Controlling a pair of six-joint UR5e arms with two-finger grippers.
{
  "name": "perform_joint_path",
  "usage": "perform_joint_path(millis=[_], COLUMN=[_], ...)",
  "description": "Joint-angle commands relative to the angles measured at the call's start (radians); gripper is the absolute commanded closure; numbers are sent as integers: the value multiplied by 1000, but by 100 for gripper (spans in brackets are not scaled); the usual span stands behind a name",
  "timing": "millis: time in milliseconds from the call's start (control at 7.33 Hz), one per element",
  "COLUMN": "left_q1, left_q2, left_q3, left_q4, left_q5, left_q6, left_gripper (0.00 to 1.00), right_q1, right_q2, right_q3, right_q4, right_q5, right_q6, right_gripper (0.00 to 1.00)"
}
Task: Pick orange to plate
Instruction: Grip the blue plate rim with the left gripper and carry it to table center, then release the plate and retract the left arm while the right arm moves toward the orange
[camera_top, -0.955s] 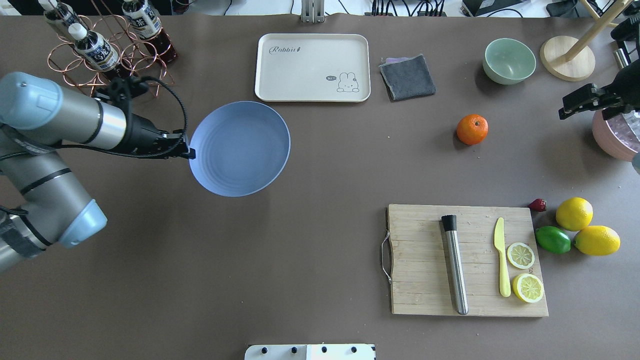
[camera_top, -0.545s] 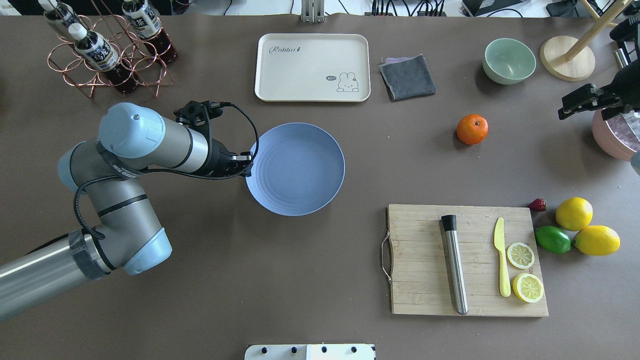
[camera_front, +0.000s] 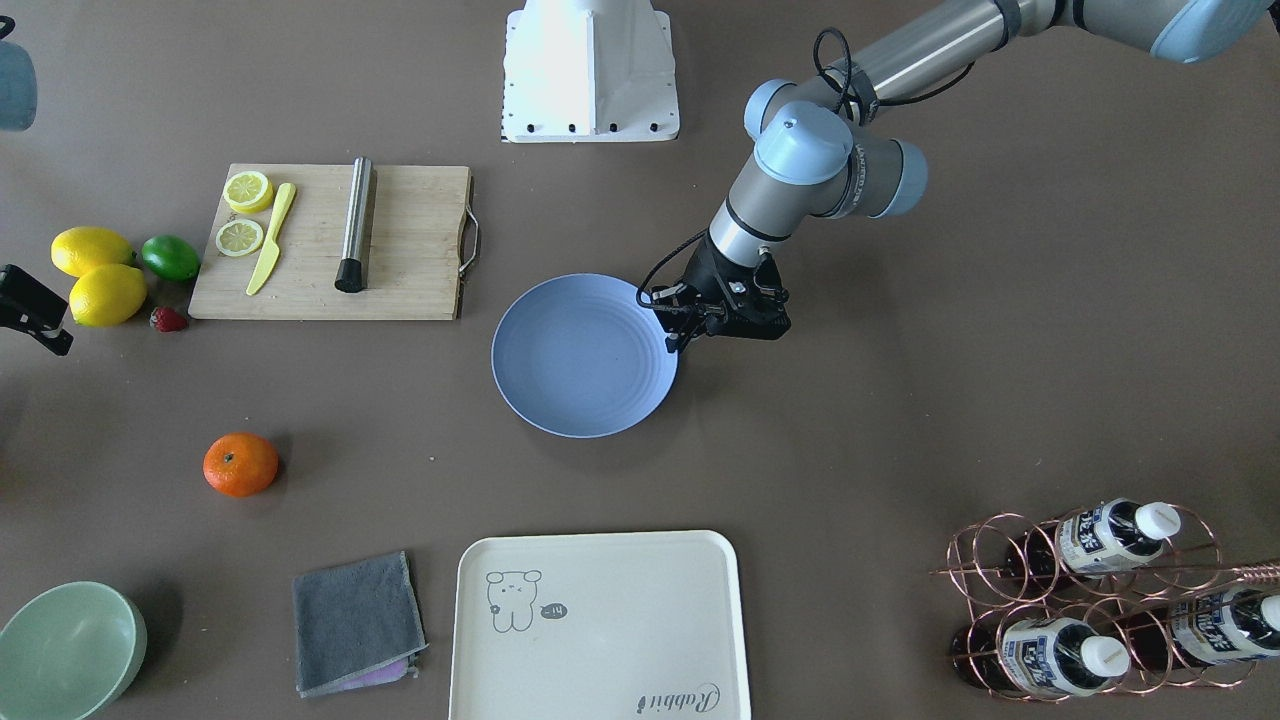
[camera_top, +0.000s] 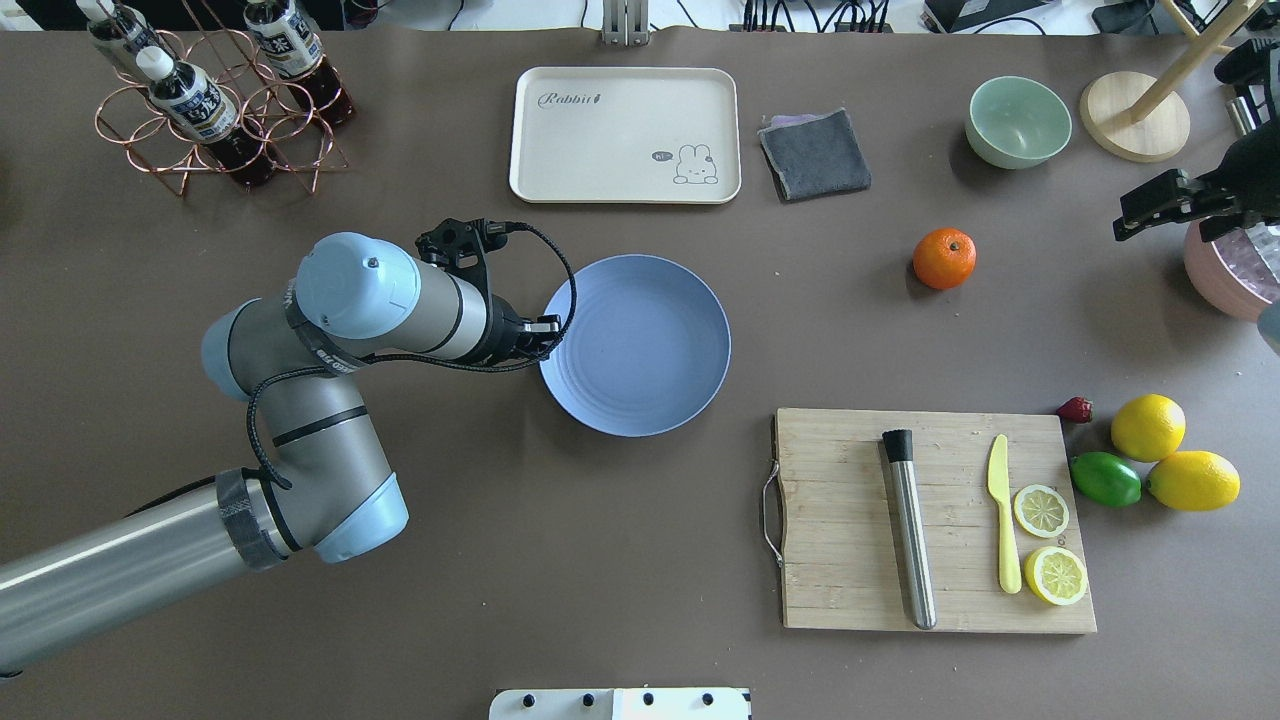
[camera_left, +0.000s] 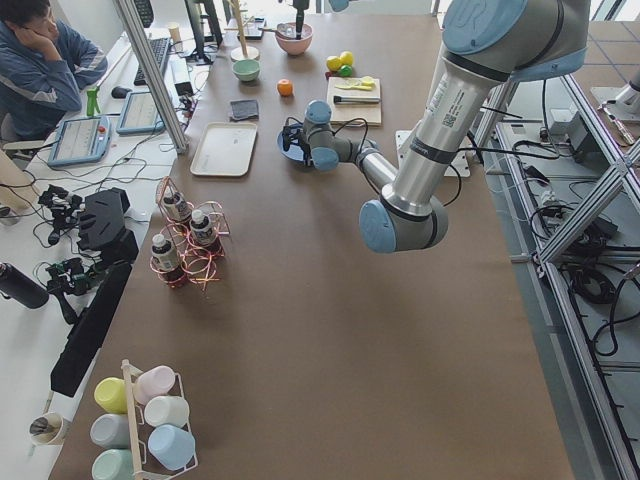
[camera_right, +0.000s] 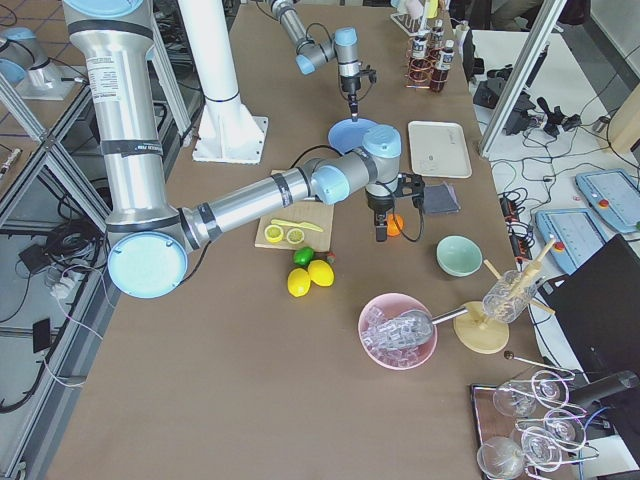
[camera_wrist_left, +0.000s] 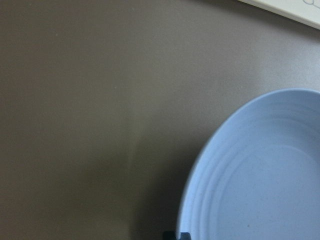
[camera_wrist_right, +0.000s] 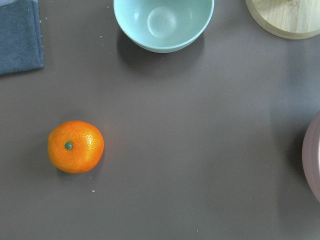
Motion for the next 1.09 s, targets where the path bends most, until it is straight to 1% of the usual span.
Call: perform_joint_path(millis=[0,136,273,409,545,682,818,955], left_q1=[-10,-65,-140,-248,-347,-468,-589,-713], left_q2=[7,40,121,193,279,354,414,468], left_q3=[-13,-52,-118,-190,-256,-272,-268,-264], left_q4=[0,4,30,108,168,181,188,249], left_q5=[4,-16,-89,-187,-265,-374,-452,-527], left_q6=[10,12,77,252,418,558,716,931], left_gripper=[2,2,2,2,2,2,2,2], right_q1=[1,0,-2,-10,-25,-42,-78,-95], right_q2=[0,0,0,0,3,43,81,128], right_q3=[0,0,0,0,0,-15,-40,-86], right_q4=[0,0,-2,-2,0,-2,-2,-2], right_q5=[0,0,0,-2,-2,-8,-33,-37], right_q6=[0,0,2,3,17,64,107,115], right_gripper=[0,0,0,0,0,0,0,0])
